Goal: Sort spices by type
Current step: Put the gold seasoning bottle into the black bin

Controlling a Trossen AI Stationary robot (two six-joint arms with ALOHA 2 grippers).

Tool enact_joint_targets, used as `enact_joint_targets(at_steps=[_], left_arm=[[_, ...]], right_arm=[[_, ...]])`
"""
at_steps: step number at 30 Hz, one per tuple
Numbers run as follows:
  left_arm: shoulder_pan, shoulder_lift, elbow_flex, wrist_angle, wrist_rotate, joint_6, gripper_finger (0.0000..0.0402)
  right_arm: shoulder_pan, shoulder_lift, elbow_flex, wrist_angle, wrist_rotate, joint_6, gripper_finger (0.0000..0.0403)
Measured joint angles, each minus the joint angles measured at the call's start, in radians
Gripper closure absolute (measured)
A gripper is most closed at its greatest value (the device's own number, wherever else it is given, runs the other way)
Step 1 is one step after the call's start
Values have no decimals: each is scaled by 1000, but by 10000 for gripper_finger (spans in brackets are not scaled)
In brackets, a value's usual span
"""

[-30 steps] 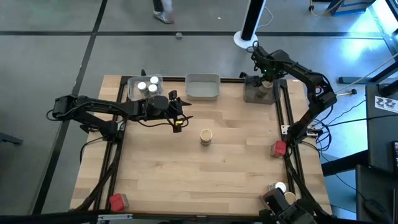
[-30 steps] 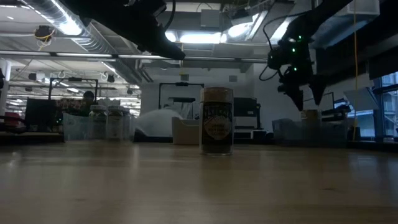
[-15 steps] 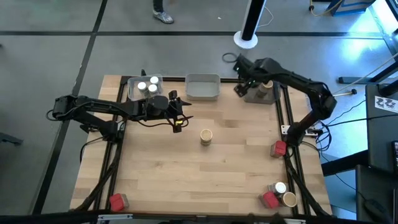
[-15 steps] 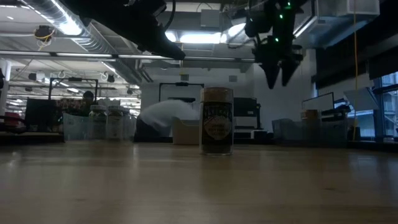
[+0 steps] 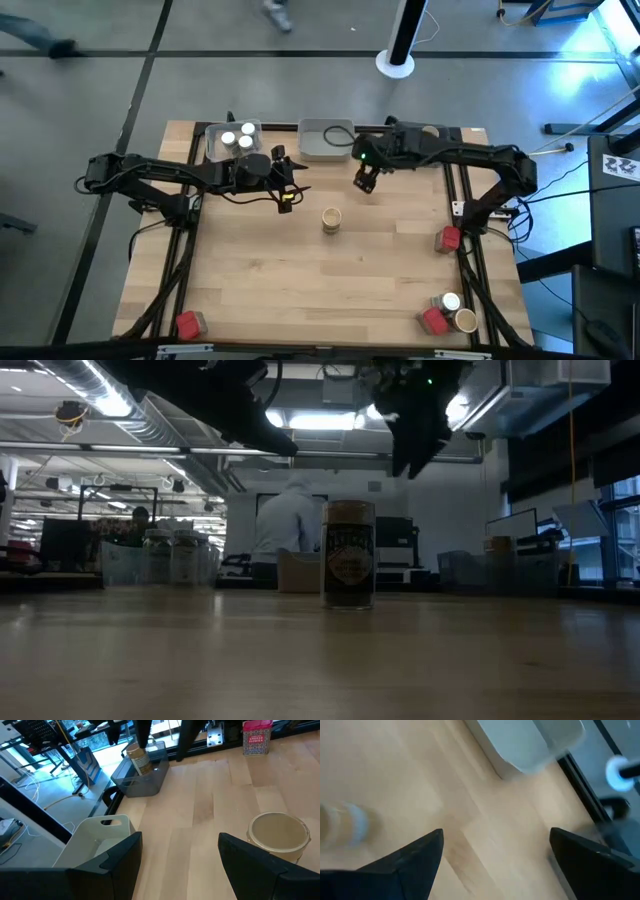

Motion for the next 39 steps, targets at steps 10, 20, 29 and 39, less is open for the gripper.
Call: enact_joint_targets(at_steps=[10, 20, 29, 39], left_arm=[[0, 0, 0, 0, 0, -6, 157], [0, 0, 0, -3, 0, -7, 157], [0, 0, 0, -10, 0, -7, 157], [0, 0, 0, -19, 0, -7, 157]], right_arm=[[138, 0, -1, 177, -44, -72, 40], [248, 22, -2, 380, -131, -190, 40], [266, 79, -11, 404, -130, -203, 40], [266, 86, -163, 527, -131, -191, 40]])
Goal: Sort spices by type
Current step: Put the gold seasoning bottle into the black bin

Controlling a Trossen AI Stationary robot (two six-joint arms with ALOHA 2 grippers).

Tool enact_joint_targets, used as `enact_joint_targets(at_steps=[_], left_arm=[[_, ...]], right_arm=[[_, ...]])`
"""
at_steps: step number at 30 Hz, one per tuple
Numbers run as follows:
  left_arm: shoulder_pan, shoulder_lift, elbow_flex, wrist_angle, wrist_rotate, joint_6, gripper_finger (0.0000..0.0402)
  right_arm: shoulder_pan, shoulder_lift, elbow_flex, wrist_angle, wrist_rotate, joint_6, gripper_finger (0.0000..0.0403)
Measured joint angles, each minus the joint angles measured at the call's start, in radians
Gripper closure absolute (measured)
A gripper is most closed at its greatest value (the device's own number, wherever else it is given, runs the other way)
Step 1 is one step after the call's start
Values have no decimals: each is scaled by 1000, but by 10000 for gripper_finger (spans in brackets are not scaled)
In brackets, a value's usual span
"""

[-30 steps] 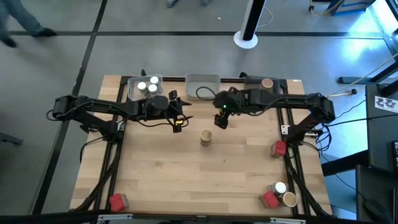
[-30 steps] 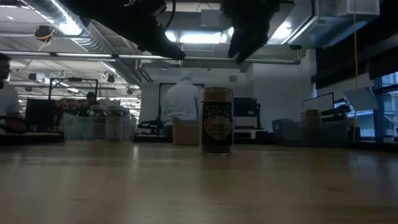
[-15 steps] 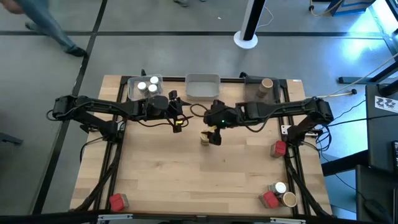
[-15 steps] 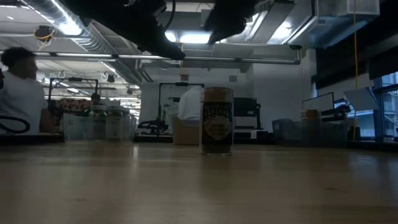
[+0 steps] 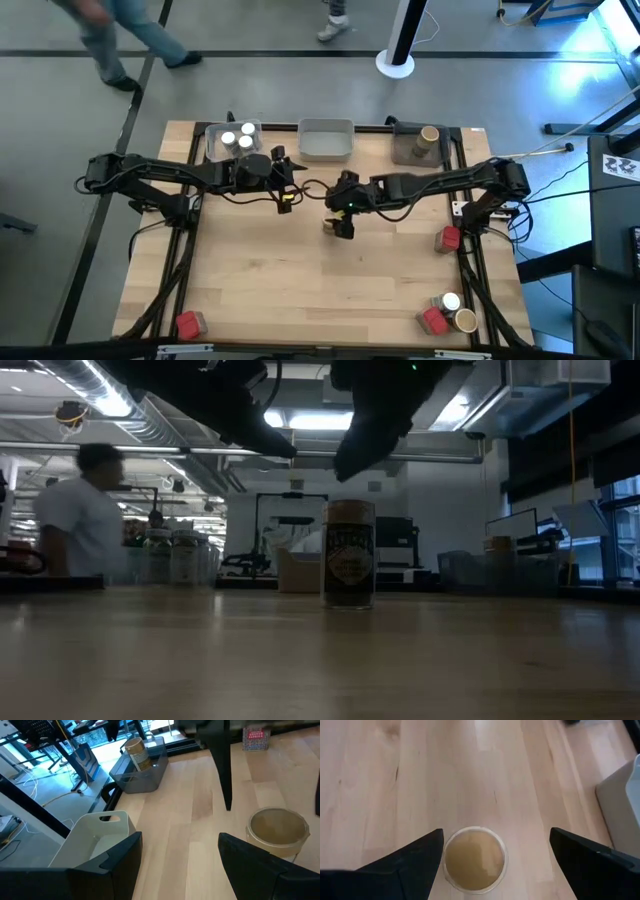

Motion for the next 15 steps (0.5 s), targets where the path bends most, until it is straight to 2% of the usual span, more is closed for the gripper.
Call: enact_joint_targets(at_steps=[5, 15], left_arm=[[0, 0, 0, 1, 0, 0, 157], [0, 0, 0, 1, 0, 0, 157]], right_arm=[[1, 0, -43, -3, -16, 1, 40], [0, 4, -45, 6, -61, 79, 40]])
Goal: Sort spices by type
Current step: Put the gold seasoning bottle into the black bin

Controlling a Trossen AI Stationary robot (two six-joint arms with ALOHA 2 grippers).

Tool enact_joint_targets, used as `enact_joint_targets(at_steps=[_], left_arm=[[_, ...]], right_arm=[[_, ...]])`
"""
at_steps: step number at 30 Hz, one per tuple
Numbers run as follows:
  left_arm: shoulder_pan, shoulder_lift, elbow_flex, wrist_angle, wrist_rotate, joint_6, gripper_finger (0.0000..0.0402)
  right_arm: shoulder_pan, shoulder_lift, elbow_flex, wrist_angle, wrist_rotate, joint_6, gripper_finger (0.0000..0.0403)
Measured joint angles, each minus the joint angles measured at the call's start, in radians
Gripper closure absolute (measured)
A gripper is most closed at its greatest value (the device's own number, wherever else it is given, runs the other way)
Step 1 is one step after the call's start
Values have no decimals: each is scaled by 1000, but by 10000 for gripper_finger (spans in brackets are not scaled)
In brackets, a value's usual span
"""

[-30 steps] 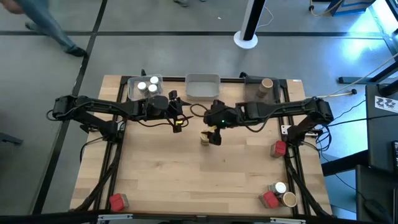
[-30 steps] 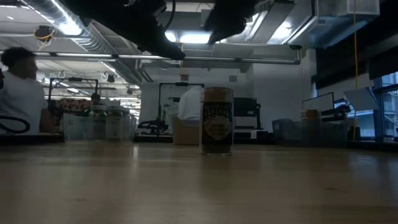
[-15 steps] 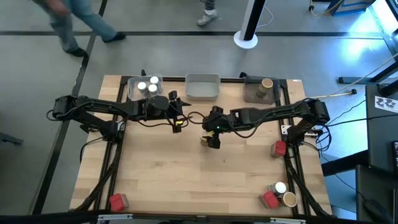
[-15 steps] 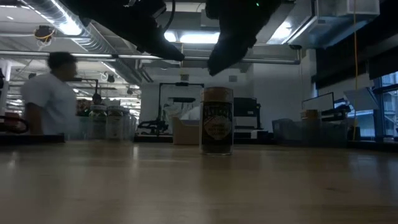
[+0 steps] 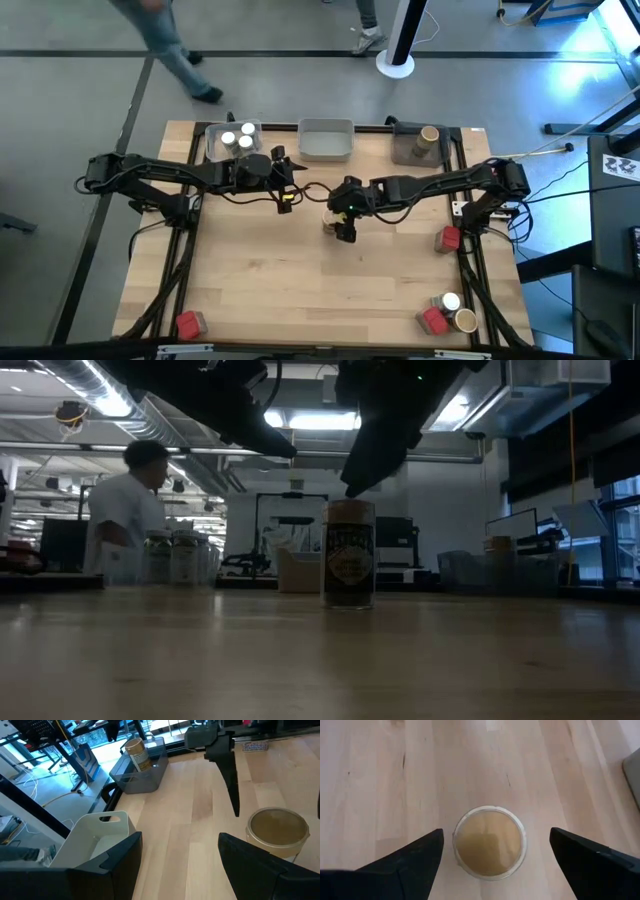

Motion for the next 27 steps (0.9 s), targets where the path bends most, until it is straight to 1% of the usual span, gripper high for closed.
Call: enact_joint_targets(at_steps=[9, 17, 20, 24, 27], left_arm=[[0, 0, 0, -4, 0, 0, 157], [0, 0, 0, -2, -1, 0, 157], [0, 0, 0, 0, -1, 0, 157], [0, 0, 0, -1, -1, 0, 157], [0, 0, 0, -1, -1, 0, 157]], right_arm=[[0, 83, -1, 20, -8, -4, 40], [0, 106, -1, 27, -1, -4, 44], [0, 109, 0, 33, 0, -4, 68], [0, 114, 0, 37, -1, -4, 121], [0, 114, 0, 36, -1, -4, 121]])
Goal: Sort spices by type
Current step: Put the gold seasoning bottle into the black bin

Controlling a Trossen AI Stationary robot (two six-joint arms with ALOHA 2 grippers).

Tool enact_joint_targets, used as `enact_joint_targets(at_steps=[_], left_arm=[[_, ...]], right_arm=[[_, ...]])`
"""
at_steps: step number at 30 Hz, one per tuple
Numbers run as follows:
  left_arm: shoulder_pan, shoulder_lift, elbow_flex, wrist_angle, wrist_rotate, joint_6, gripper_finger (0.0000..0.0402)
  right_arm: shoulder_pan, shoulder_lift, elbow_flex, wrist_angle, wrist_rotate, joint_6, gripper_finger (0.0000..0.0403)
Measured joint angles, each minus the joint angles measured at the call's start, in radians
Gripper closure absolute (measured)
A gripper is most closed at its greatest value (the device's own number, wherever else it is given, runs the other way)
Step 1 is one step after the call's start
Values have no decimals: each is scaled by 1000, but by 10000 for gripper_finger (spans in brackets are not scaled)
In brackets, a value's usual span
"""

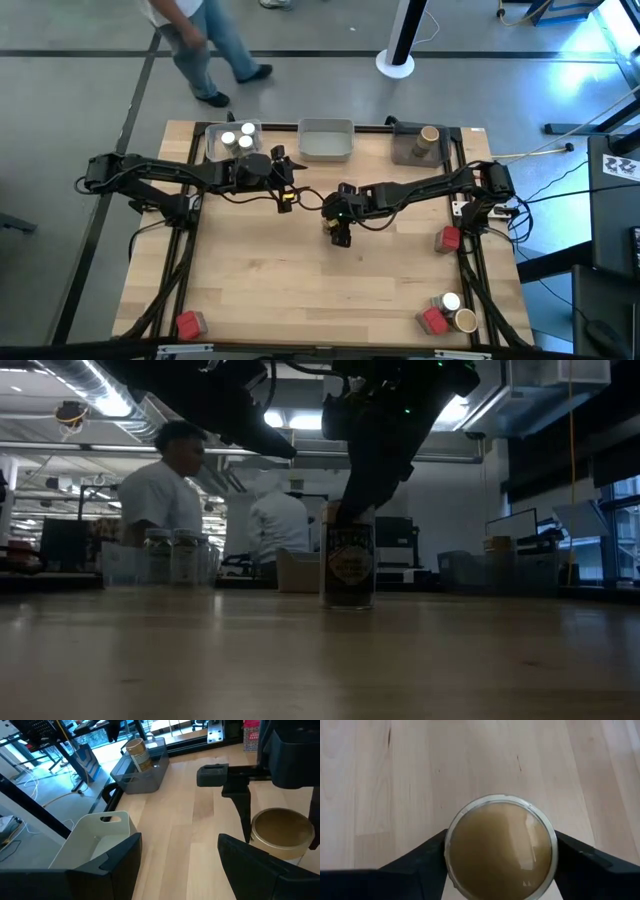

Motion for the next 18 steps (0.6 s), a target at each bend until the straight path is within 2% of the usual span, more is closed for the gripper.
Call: enact_joint_targets(at_steps=[10, 18], left_arm=[[0, 0, 0, -1, 0, 0, 157], [0, 0, 0, 0, 1, 0, 157]], right_arm=[[0, -62, 0, -70, 14, 1, 121], [-1, -211, 1, -169, 144, 3, 121]])
